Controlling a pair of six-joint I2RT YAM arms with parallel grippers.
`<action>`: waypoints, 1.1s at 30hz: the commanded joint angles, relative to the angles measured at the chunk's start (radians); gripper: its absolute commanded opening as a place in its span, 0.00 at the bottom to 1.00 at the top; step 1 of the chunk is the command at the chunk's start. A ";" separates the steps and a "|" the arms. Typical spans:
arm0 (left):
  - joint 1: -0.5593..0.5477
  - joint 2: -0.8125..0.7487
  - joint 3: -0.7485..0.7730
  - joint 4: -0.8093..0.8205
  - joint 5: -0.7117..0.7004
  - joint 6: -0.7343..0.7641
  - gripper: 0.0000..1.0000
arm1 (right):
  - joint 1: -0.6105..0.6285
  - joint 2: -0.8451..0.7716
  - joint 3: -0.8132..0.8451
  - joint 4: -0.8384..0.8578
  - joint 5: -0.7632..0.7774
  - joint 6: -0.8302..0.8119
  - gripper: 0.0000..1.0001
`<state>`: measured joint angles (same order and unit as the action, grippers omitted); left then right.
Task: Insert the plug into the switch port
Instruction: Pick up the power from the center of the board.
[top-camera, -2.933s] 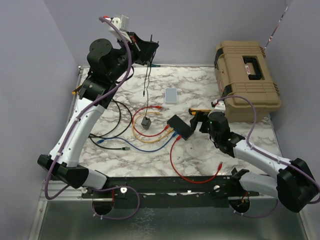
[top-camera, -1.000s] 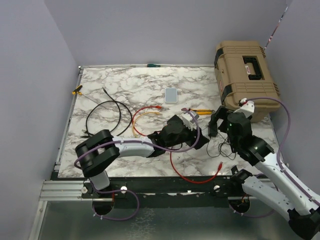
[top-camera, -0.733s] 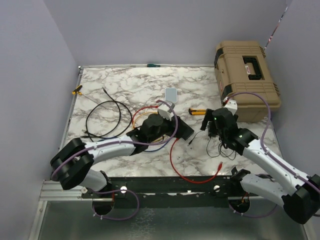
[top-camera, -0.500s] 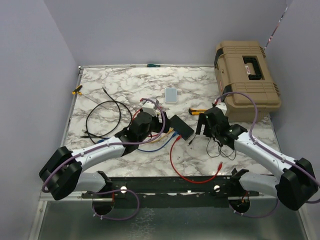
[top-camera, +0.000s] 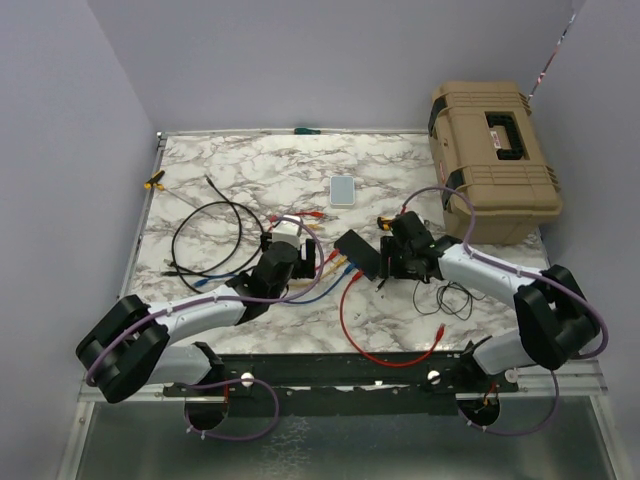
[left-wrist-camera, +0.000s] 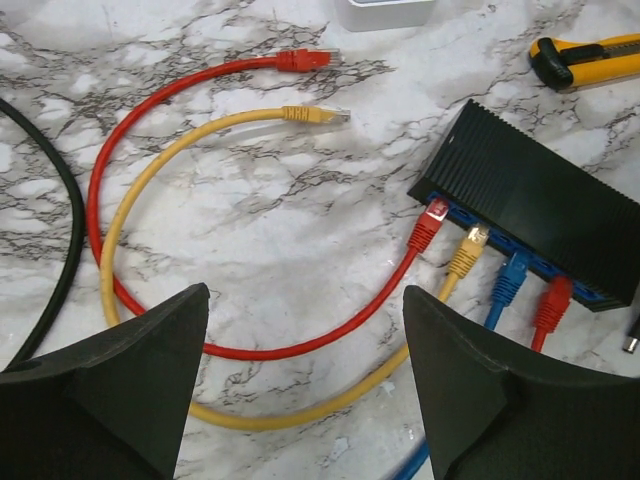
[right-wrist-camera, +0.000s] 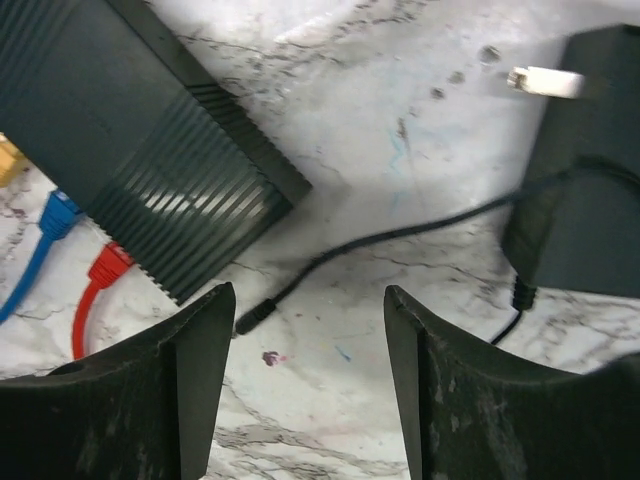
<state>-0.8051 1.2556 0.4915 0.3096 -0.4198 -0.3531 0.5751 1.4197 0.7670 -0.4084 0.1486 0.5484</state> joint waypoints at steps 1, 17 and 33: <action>0.005 -0.042 -0.031 0.052 -0.102 0.041 0.79 | 0.011 0.070 0.062 0.083 -0.115 -0.002 0.64; 0.006 -0.077 -0.051 0.064 -0.137 0.019 0.79 | 0.057 0.128 0.141 0.059 -0.079 -0.039 0.65; 0.006 -0.142 -0.077 0.062 -0.191 0.032 0.79 | 0.057 0.241 0.291 -0.181 -0.014 -0.517 0.75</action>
<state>-0.8043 1.1358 0.4297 0.3584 -0.5781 -0.3279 0.6285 1.5990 1.0340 -0.4866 0.0933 0.2031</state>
